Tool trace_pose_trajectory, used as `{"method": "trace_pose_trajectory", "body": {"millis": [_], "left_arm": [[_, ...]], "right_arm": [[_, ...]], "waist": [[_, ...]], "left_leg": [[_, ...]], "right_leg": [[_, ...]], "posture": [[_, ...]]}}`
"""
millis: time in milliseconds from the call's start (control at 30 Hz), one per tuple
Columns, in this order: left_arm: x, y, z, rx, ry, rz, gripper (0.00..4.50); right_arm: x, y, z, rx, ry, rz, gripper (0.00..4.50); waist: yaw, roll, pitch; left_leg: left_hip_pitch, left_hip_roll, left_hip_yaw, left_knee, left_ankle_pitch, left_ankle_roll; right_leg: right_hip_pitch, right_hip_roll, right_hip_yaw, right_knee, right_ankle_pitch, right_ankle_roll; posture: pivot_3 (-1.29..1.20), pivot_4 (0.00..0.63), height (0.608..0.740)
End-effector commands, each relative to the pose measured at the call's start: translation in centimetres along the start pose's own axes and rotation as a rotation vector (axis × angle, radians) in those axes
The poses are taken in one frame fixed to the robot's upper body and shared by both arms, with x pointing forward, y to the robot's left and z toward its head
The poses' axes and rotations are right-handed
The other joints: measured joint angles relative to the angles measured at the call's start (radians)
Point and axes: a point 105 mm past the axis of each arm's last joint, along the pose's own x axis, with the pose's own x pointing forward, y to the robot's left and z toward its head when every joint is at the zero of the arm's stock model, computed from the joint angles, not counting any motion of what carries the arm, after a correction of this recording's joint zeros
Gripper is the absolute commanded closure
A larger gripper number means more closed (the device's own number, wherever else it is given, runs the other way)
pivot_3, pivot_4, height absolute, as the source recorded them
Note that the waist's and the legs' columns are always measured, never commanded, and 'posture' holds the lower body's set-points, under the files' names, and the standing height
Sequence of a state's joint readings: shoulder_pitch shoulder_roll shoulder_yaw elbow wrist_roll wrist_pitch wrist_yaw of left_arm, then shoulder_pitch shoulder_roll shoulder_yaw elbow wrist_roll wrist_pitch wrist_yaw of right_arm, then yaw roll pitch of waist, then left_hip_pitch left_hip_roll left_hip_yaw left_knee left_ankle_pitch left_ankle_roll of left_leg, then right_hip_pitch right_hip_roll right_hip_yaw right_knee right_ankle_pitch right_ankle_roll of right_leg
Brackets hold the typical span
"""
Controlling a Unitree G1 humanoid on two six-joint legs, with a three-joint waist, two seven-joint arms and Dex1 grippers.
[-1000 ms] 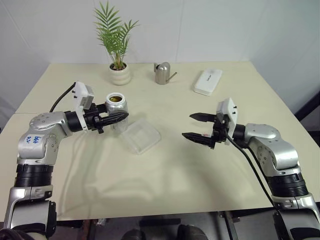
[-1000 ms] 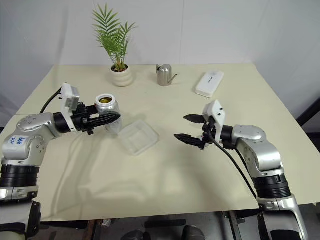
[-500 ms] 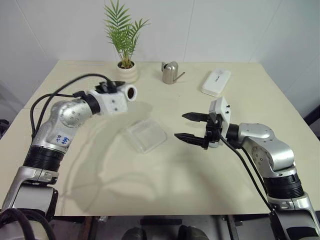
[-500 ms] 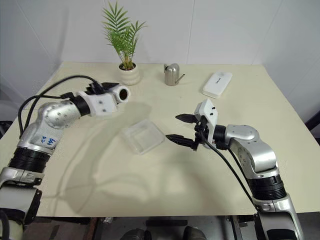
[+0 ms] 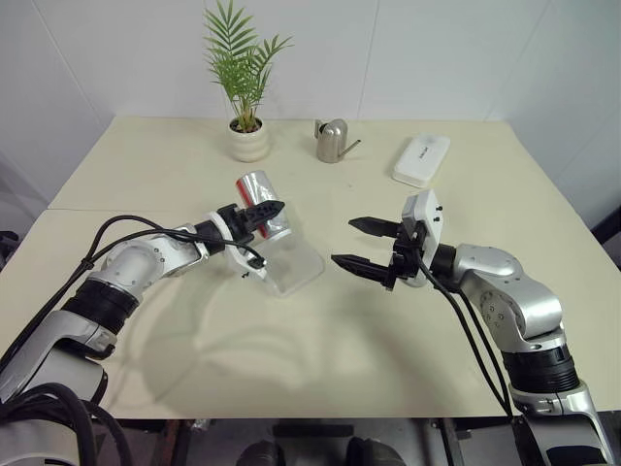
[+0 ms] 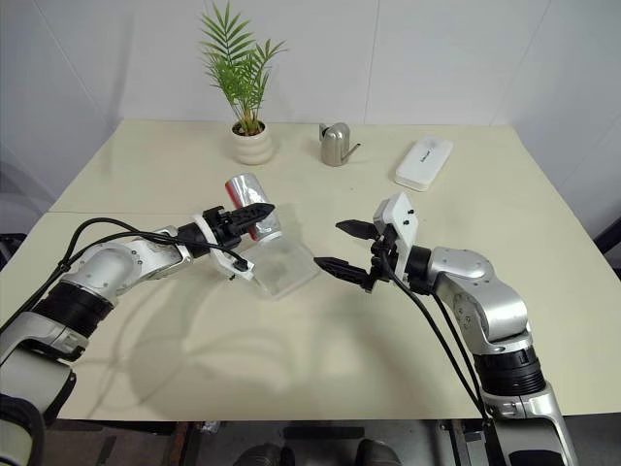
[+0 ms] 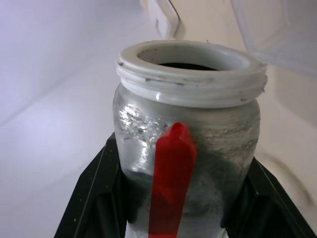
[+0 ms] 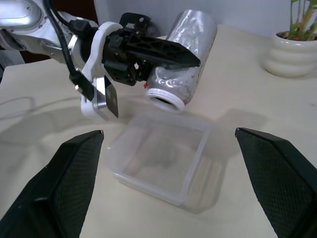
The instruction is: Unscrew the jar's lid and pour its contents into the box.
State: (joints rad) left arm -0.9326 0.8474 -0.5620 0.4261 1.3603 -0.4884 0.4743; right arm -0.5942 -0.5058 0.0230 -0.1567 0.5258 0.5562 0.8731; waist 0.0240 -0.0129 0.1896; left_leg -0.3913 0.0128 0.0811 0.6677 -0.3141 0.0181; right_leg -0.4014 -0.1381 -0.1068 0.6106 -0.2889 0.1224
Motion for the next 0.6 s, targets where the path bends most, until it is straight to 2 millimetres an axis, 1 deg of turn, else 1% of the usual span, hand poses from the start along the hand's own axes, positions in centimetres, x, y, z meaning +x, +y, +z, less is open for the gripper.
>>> {"method": "trace_pose_trajectory", "body": {"millis": [33,200,300,367,467,567,600], "left_arm": [[0.1,2.7,-1.6,0.177,0.031,0.120,2.59],[0.3,2.6,-2.0,0.222,0.027,0.108,2.59],[0.1,2.8,-1.3,0.210,-0.020,0.114,2.59],[-0.1,3.0,-1.3,0.132,-0.020,0.113,2.59],[-0.5,3.1,-1.8,-0.063,0.004,0.100,2.59],[-1.0,2.9,-3.1,-0.391,0.070,0.083,2.59],[-1.3,2.8,-3.6,-0.527,0.093,0.080,2.59]], "right_arm": [[-0.4,0.2,1.4,-0.020,-0.061,-0.011,0.02],[-0.3,0.3,1.4,-0.010,-0.072,-0.015,0.02],[-0.2,0.4,1.3,-0.005,-0.075,-0.013,0.02],[-0.1,0.5,1.2,0.000,-0.079,-0.009,0.02],[-0.1,0.6,1.1,0.005,-0.079,-0.003,0.02],[-0.2,0.6,1.0,0.008,-0.075,0.002,0.02],[-0.2,0.6,1.0,0.009,-0.075,0.002,0.02]], "waist": [[0.000,0.000,0.000],[0.000,0.000,0.000],[-0.002,0.000,0.000],[-0.002,-0.001,0.000],[-0.002,-0.001,0.000],[-0.003,-0.001,0.000],[-0.004,-0.001,0.000]], "left_leg": [[0.000,0.000,0.000,0.000,0.000,0.000],[0.000,0.001,0.002,0.001,0.000,0.000],[0.000,0.001,0.003,0.001,0.000,0.000],[0.000,0.001,0.004,0.001,0.000,0.000],[0.000,0.001,0.007,0.001,0.000,0.000],[0.000,0.000,0.010,0.001,0.000,0.001],[0.000,0.000,0.010,0.002,0.000,0.001]], "right_leg": [[0.000,0.000,0.000,0.000,0.000,0.000],[-0.001,-0.001,0.000,0.001,0.000,0.000],[-0.001,-0.001,0.000,0.002,0.000,0.000],[-0.002,-0.002,0.000,0.002,0.000,0.000],[-0.006,-0.004,0.000,0.005,0.000,0.000],[-0.008,-0.007,-0.003,0.008,0.000,0.000],[-0.008,-0.008,-0.003,0.008,0.000,0.000]], "posture": [[0.00,0.150,0.740],[0.00,0.150,0.740],[0.00,0.150,0.740],[0.00,0.150,0.740],[0.00,0.150,0.740],[0.00,0.150,0.740],[0.00,0.150,0.740]]}}
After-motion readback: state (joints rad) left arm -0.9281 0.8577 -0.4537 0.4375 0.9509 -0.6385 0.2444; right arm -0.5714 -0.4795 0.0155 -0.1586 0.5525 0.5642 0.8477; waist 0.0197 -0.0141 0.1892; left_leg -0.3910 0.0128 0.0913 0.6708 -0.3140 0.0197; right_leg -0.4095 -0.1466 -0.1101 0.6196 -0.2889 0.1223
